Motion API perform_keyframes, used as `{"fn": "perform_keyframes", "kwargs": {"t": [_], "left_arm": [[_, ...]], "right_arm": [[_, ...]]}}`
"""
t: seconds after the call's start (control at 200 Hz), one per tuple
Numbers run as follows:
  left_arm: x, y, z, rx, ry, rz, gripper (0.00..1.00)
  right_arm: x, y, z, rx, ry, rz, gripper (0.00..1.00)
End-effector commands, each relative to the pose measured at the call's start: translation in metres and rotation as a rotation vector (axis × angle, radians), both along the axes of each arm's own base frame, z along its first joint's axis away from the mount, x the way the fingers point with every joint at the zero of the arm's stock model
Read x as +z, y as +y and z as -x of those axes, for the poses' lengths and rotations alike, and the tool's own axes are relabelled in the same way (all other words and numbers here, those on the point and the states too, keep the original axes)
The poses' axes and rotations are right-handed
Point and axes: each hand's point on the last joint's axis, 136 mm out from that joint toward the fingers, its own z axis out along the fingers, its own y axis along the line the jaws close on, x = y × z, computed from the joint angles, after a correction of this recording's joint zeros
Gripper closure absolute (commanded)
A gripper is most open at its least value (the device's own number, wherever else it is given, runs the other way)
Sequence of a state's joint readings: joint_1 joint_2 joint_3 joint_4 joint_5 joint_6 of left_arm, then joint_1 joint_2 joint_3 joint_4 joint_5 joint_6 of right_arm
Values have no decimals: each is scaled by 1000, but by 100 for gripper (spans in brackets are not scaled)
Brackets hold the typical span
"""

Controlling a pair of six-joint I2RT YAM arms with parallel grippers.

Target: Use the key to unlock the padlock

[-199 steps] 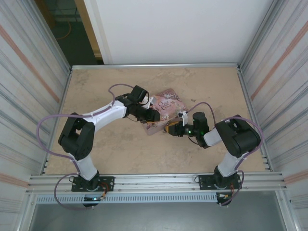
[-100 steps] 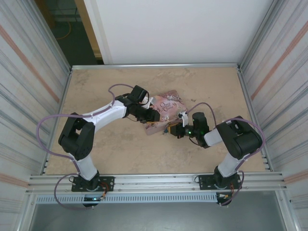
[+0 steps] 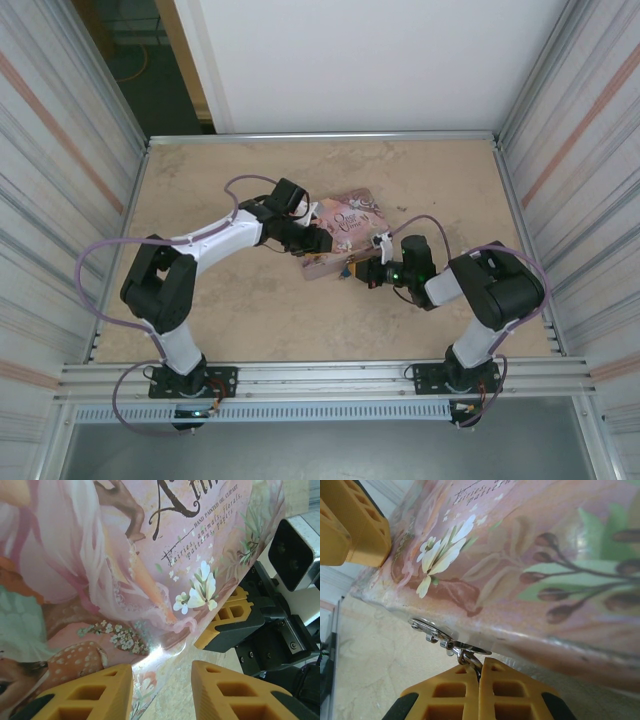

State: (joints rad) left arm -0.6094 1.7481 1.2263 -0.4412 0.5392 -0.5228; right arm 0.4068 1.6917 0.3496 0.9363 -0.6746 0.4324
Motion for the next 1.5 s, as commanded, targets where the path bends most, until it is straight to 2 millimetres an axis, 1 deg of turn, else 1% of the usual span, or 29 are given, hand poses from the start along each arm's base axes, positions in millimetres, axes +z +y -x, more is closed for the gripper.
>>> {"fn": "perform_keyframes", "kwargs": {"t": [0.0, 0.165, 0.361, 0.711, 0.807, 0.972, 1.182, 1.493], "left_arm": [[-22, 6, 16, 3, 58, -51, 64], [-23, 7, 21, 3, 62, -51, 63], [-26, 9, 25, 7, 70, -52, 63], [-29, 11, 29, 18, 75, -49, 63], [-29, 10, 31, 16, 76, -49, 63], [-29, 10, 32, 17, 76, -49, 63], [-29, 10, 32, 16, 74, -50, 63], [-30, 11, 32, 14, 74, -52, 63]], "right_arm": [[21, 3, -5, -9, -42, -90, 100], [21, -3, -10, -58, -18, -145, 100], [19, -11, -14, -102, 7, -169, 100], [26, -22, -25, -165, 49, -244, 100], [28, -21, -27, -174, 61, -262, 100], [24, -22, -29, -190, 88, -272, 100], [32, -20, -34, -198, 83, -295, 100], [37, -22, -43, -241, 120, -332, 100]]}}
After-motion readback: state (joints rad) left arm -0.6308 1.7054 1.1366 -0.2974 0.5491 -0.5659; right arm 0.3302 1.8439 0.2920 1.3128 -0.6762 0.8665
